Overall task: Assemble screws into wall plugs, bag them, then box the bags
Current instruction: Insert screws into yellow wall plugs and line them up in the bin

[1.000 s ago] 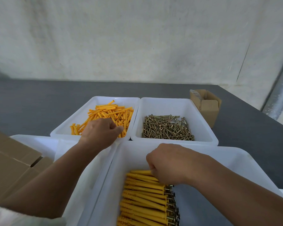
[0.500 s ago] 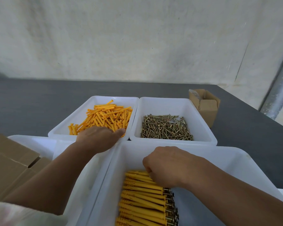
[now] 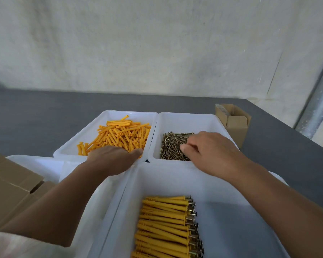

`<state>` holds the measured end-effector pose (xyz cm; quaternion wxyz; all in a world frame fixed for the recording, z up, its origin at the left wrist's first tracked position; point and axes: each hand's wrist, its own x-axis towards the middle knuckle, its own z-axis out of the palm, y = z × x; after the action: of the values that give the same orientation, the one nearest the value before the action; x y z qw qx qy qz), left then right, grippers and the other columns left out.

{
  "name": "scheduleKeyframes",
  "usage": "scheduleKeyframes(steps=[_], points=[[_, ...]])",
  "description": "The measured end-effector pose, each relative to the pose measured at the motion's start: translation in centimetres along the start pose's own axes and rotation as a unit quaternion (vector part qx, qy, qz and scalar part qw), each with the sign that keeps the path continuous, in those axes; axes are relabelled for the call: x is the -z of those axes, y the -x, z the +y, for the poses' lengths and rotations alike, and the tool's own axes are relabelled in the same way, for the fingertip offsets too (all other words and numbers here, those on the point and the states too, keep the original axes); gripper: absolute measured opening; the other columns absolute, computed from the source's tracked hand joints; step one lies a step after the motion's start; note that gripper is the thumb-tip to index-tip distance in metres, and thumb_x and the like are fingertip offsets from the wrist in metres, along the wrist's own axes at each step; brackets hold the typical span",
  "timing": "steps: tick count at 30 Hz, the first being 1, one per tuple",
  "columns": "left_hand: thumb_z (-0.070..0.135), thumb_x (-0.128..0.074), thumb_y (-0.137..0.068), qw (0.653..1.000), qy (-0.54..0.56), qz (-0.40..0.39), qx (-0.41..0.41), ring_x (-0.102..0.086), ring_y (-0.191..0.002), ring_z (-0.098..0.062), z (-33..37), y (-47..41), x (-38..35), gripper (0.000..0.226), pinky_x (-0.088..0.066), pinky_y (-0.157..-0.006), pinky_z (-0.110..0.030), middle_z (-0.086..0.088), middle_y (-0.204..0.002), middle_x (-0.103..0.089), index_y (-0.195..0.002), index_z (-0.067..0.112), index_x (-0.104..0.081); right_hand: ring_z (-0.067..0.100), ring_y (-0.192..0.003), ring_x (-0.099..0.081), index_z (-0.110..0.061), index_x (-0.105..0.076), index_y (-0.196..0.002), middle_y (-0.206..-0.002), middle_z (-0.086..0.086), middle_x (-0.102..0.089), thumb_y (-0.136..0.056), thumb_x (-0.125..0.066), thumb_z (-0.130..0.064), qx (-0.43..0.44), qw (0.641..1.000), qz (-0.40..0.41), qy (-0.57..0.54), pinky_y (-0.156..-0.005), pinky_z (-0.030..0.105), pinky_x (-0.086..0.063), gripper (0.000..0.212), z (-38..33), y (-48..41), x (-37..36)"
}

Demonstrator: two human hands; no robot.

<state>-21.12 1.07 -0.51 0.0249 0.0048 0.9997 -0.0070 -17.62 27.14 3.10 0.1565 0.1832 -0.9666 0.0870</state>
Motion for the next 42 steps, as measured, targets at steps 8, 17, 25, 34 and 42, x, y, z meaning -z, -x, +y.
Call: scheduleKeyframes(steps=[8,17,25,34,42], points=[[0.074,-0.009,-0.090,1.000,0.009,-0.001,-0.007,-0.051,-0.120,-0.021,0.0,-0.1,0.0,0.079,-0.038,-0.083,-0.033,0.001,-0.131,-0.060,-0.119,0.027,-0.066,0.026,-0.126,-0.050,-0.026,-0.060,-0.132,-0.135,0.005,-0.058,-0.096,-0.007,-0.068,-0.130,0.972,-0.189,-0.047,-0.096,0.038,-0.039,0.076,2.8,-0.2,-1.5],[0.076,-0.011,-0.089,1.000,0.015,-0.007,0.021,-0.047,-0.092,-0.017,0.0,-0.1,-0.2,0.071,-0.038,-0.080,-0.034,-0.002,-0.113,-0.062,-0.085,0.024,-0.060,0.026,-0.132,-0.044,-0.023,-0.050,-0.142,-0.147,0.006,-0.048,-0.089,-0.002,-0.076,-0.156,0.949,-0.273,-0.013,-0.106,0.043,-0.036,0.089,3.5,-0.7,-2.5],[0.068,-0.017,-0.093,1.000,0.014,0.024,-0.009,-0.051,-0.076,-0.013,-0.3,-0.4,-0.4,0.069,-0.039,-0.071,-0.032,0.002,-0.078,-0.057,-0.083,0.020,-0.064,0.026,-0.137,-0.040,-0.025,-0.047,-0.145,-0.152,0.005,-0.043,-0.090,-0.004,-0.076,-0.164,0.947,-0.275,-0.025,-0.107,0.041,-0.034,0.086,3.6,-0.8,-2.5],[0.068,-0.029,-0.092,0.995,0.062,0.071,0.018,-0.054,-0.076,-0.014,-0.2,-0.1,-0.3,0.067,-0.036,-0.062,-0.030,-0.001,-0.076,-0.061,-0.077,0.016,-0.069,0.024,-0.125,-0.048,-0.027,-0.056,-0.136,-0.142,0.004,-0.052,-0.091,-0.005,-0.075,-0.159,0.951,-0.265,-0.020,-0.101,0.040,-0.039,0.083,3.2,-0.6,-2.2],[0.034,-0.043,-0.095,0.983,0.132,0.122,0.037,-0.049,-0.066,-0.011,0.6,0.9,0.8,0.035,-0.032,-0.051,-0.025,0.001,-0.072,-0.058,-0.074,0.014,-0.063,0.018,-0.093,-0.057,-0.019,-0.067,-0.104,-0.103,0.004,-0.063,-0.099,-0.018,-0.063,-0.145,0.961,-0.233,-0.045,-0.087,0.037,-0.047,0.066,2.9,-0.4,-1.8]])
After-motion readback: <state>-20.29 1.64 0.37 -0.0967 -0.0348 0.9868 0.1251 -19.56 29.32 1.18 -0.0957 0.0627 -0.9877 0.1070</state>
